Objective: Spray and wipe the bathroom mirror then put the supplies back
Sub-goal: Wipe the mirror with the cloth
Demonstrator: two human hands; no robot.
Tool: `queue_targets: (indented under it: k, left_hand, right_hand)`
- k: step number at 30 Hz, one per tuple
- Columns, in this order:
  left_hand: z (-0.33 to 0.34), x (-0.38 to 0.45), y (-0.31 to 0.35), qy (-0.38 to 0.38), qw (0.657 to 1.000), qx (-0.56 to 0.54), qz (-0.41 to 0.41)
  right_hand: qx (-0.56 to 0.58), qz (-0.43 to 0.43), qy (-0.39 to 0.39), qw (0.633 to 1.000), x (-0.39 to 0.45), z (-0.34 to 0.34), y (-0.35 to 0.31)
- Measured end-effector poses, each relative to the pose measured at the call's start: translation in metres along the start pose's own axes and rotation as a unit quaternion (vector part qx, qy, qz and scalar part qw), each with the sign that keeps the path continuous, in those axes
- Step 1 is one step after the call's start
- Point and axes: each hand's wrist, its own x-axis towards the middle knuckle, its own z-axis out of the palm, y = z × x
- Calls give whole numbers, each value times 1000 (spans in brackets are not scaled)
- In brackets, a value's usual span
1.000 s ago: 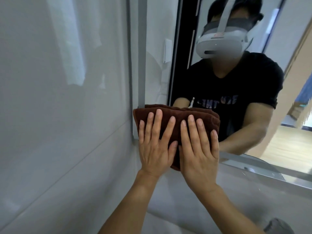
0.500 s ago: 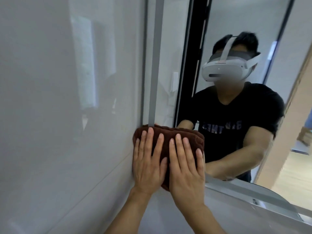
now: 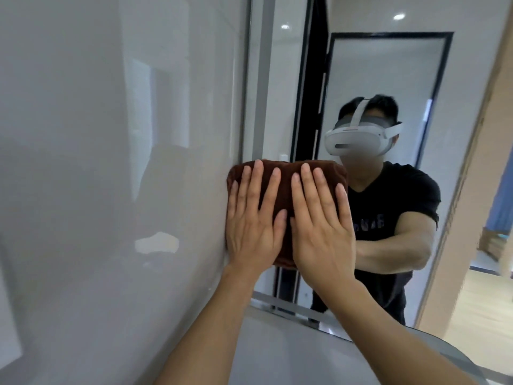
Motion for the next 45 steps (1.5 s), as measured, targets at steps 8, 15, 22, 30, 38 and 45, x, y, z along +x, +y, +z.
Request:
queue_targets:
  k: [8,15,22,30,38,45]
  left_hand:
    - [-19,92,3,23,1000,8,5]
    - [-33,165,9,51,999,13,-4]
    - [-47,249,6,73,997,-1,20]
    - [-67,329,13,88,996,28,18]
    - [-83,406,14,88,995,28,26]
    - [-90,446,13,95,995,21,22]
  right_hand:
    - [-33,-12,46,998,85,-25,23]
    - [-30,-21,87,996,154,-45,43]
    - [-42,-21,127,991,229,-63,63]
    - [-56,-26,145,987,308,-88,86]
    - [-77,-31,125,989,377,-115,105]
    - [-82,-41,120,988,415,-128,115]
